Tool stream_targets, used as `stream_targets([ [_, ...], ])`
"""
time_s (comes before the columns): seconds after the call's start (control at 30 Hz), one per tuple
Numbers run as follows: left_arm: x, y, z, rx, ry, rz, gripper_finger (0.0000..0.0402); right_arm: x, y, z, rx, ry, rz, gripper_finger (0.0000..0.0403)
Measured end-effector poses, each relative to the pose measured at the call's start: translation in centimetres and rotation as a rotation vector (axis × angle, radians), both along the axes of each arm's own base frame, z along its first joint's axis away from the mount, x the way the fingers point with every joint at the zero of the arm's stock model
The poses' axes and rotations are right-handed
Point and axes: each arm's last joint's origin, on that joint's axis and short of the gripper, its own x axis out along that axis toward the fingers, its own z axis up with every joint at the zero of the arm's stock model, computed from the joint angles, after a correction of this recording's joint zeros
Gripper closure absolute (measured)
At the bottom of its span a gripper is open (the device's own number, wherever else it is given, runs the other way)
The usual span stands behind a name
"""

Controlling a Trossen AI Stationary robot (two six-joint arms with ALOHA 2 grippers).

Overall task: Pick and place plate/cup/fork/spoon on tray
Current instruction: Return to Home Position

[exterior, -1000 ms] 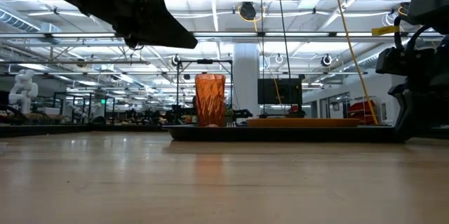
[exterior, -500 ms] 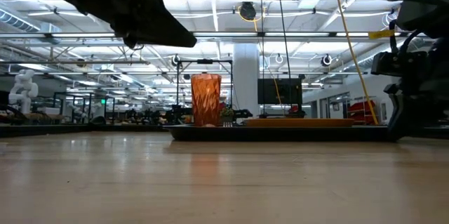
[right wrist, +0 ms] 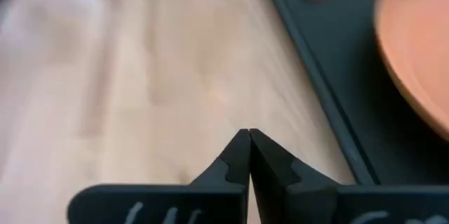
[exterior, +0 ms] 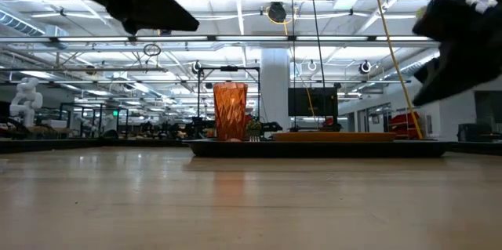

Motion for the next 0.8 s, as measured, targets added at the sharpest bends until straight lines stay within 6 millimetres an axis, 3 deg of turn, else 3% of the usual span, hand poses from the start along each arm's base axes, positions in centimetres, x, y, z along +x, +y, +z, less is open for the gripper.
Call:
stream_targets([
  [0.3, -2.8, 1.3, -3.9, -0.081, -0.059, 0.01, 0.0376, -0.2, 1.1, 2.6, -0.071, -0.242, 0.191, 0.0403],
  [0.6, -3.6, 1.7, -5.1, -0.073, -0.045, -0.01, 0.0376, -1.1, 0.6, 3.9, -0.193, -0.347, 0.28, 0.0403],
  [0.8, -3.7, 1.7, -5.3, -0.088, -0.054, -0.008, 0.0376, -1.8, 0.2, 2.3, -0.156, -0.388, 0.259, 0.0403],
])
